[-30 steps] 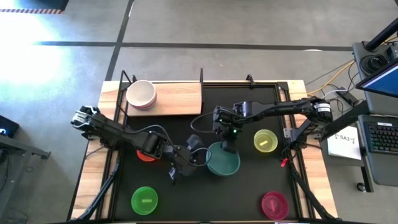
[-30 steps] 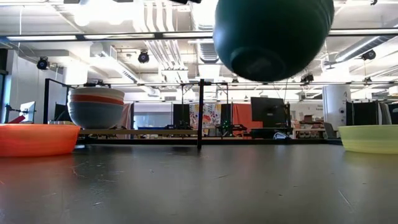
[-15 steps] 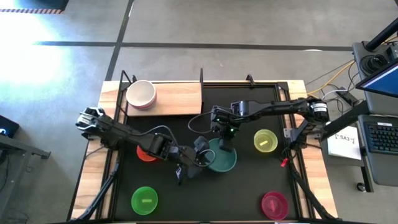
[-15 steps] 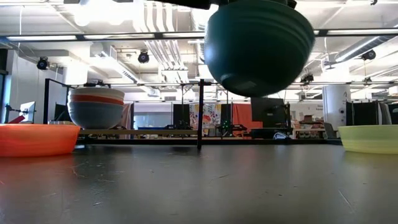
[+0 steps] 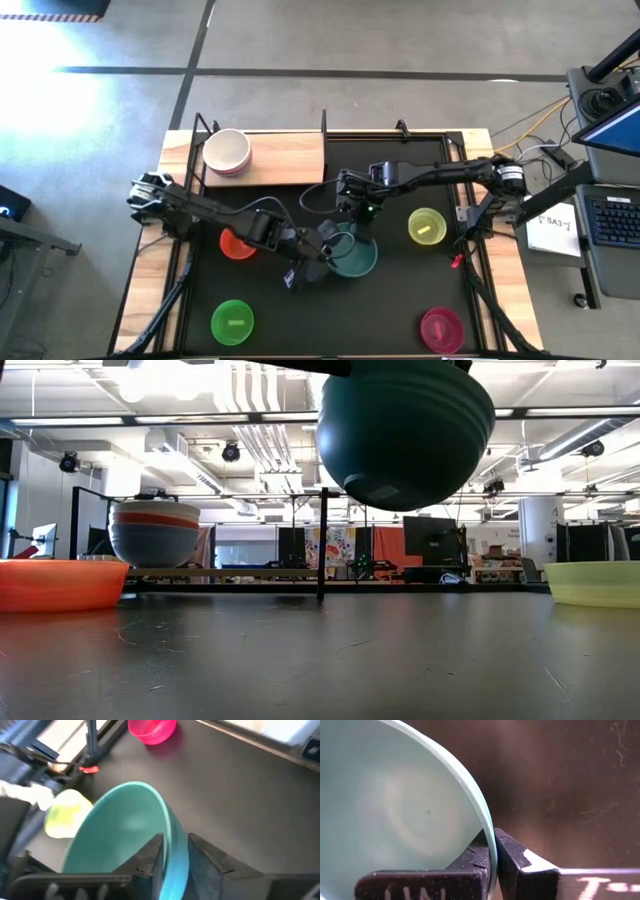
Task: Place and stack bowls onto a shelf
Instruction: Stack the dark green bowl on the white bowl on the shelf, then put the yellow bowl on the shelf
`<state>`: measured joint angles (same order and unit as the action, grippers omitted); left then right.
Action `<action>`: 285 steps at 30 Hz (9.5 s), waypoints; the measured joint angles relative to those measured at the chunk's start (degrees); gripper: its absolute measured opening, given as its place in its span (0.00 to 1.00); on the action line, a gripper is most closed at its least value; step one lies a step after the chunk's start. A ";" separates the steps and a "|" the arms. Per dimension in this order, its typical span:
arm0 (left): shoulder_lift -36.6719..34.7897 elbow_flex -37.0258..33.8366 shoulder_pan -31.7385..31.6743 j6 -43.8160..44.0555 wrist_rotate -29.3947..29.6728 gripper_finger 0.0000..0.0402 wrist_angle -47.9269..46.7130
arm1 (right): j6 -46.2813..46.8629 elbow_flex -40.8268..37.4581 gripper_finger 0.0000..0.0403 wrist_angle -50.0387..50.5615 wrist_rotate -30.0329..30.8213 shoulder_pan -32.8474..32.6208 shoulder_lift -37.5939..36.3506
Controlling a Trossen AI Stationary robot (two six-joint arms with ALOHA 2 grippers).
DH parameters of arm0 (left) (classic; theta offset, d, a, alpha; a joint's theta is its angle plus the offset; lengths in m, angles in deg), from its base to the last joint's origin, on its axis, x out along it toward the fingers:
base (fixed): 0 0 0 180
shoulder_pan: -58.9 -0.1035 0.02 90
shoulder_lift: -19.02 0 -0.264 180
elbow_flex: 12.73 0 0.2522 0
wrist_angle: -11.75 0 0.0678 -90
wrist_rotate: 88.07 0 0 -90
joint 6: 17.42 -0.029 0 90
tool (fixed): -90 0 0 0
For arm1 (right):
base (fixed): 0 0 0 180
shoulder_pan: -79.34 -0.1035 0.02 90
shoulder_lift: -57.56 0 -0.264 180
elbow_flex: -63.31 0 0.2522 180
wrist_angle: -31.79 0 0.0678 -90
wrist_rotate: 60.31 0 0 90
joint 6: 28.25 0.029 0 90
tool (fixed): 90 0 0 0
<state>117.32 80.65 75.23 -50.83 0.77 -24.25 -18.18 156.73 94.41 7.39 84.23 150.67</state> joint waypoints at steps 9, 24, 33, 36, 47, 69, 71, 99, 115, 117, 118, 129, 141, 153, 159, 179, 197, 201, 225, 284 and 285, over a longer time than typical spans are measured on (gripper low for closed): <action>0.00 -0.22 -0.61 3.77 -2.27 0.01 -2.65 | 0.19 0.78 0.02 -0.30 0.28 -0.06 0.12; -0.04 -0.32 -0.63 4.12 1.52 0.12 -3.22 | 0.82 1.62 0.02 -1.22 0.28 -0.01 0.12; -0.04 -0.36 -0.69 3.98 1.04 0.01 -4.51 | -0.15 1.68 0.02 -2.42 0.30 0.03 0.12; -0.04 -0.36 -0.76 4.10 -0.27 0.01 -4.80 | -0.94 1.70 0.02 -2.80 0.18 0.03 0.12; 0.02 -0.58 -0.79 5.72 -1.45 0.00 -6.35 | -1.42 1.81 0.26 -3.16 -4.02 0.42 -0.16; -4.65 -0.64 -4.79 13.74 -0.17 0.00 -19.46 | -9.03 18.62 0.49 22.53 4.42 6.51 -2.06; -6.47 -0.63 -5.95 15.71 3.12 0.00 -23.20 | -9.09 19.57 0.48 23.48 4.39 7.06 -2.06; -25.19 -4.41 -38.17 50.57 36.18 0.00 -48.16 | -11.66 16.22 0.48 30.99 4.44 10.39 -1.95; -26.01 -18.52 -38.35 48.27 36.03 0.00 -35.52 | -13.84 15.37 0.48 31.60 4.50 10.39 -1.95; -26.00 -18.51 -38.35 48.37 36.07 0.00 -35.20 | -13.84 15.37 0.48 31.62 4.52 10.39 -1.95; -26.02 -18.44 -38.35 48.42 36.08 0.00 -35.24 | -13.84 15.37 0.48 31.62 4.52 10.39 -1.95; -26.34 -17.74 -38.35 47.96 33.77 0.17 -38.87 | -14.19 15.37 0.48 31.82 4.50 10.39 -1.95; -26.23 -10.04 -38.20 50.22 31.19 0.31 -44.57 | -10.36 15.04 0.48 35.68 4.55 10.38 -3.50; -26.21 -7.83 -28.66 59.93 19.62 0.31 -37.02 | 1.66 3.06 0.48 33.66 4.35 2.04 -11.99; -26.18 -9.00 -21.68 64.24 19.61 0.31 -31.90 | 13.32 -7.54 0.48 25.16 4.42 -5.59 -18.95; -26.18 -9.26 -10.76 64.88 22.93 0.31 -22.34 | 41.03 -32.66 0.48 12.90 19.75 -18.03 -24.67; -26.16 -11.78 -10.75 63.53 23.25 0.31 -19.45 | 38.45 -41.80 0.14 4.33 21.83 -18.00 -21.88; -26.15 -14.86 -10.75 60.27 23.11 0.31 -17.36 | 36.06 -41.90 0.04 2.90 16.66 -17.98 -20.39; -26.14 -44.62 -3.97 26.92 -3.70 0.31 56.60 | -1.57 -34.07 0.02 -51.22 -27.73 -18.23 -19.81; -0.07 -25.13 -1.42 23.61 -24.58 0.02 46.58 | -23.20 -6.78 0.05 -21.08 -27.08 -14.33 -1.50; -0.07 -25.17 -1.42 23.59 -24.76 0.02 46.58 | -21.99 -6.78 0.07 -21.23 -27.05 -14.33 -1.50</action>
<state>117.26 55.49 73.82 -27.24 -24.00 22.32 -40.17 149.96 73.18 -19.66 69.90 149.18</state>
